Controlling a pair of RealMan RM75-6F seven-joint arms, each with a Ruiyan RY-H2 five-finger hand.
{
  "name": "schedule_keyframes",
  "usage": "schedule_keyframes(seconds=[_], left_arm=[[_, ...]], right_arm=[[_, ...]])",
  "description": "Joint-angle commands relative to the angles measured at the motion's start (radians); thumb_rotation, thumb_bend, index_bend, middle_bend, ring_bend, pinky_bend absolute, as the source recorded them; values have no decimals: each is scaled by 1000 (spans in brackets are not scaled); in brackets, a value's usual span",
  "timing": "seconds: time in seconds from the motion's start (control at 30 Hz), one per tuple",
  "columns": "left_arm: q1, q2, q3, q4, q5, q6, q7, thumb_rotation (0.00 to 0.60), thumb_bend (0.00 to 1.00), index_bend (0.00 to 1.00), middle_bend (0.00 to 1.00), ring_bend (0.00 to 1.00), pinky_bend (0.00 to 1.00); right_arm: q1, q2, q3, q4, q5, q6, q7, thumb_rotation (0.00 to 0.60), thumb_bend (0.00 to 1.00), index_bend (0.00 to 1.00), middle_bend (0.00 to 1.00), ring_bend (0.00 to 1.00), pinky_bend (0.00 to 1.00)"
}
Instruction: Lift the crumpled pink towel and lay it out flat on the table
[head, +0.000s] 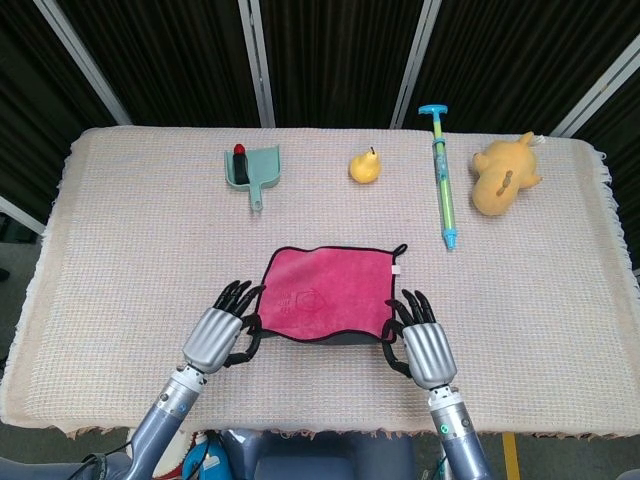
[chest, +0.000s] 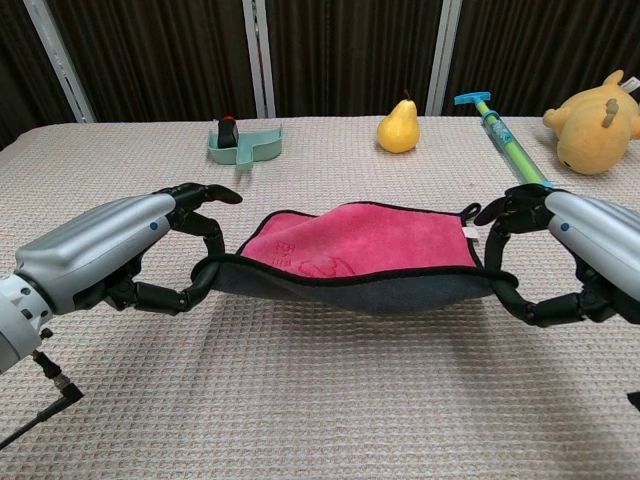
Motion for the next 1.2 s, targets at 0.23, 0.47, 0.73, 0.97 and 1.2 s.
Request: schedule_keyframes(seconds=[0.23,0.47,0.73,0.97,1.2], left_arm=[[17,-4,15,-4,18,-6,1,600,526,553,73,0,0],[34,-9,29,2,35,-8,1,600,526,552,73,0,0],[51,-20,47,21,51,-18,-11,600,526,552,72,0,0],[61,-31,59,44,62,-32,-19,600,526,552,71,0,0],[73,-37,69,54,67,-44,-15,600,463,499,60,0,0]], right_arm=[[-25,9,-11,-7,-18,-4,2,600,600,632,238,62,18],[-47,4,-25,5,-36,-6,16,600,600,632,238,63,18],[-68,-4,-32,33,-43,-17,30,600,600,632,238,62,18],[-81,-10,-32,60,-39,-35,42,600,600,632,238,62,18],[-89,-8,-41,80,-39,-61,35,600,600,583,237,61,18]])
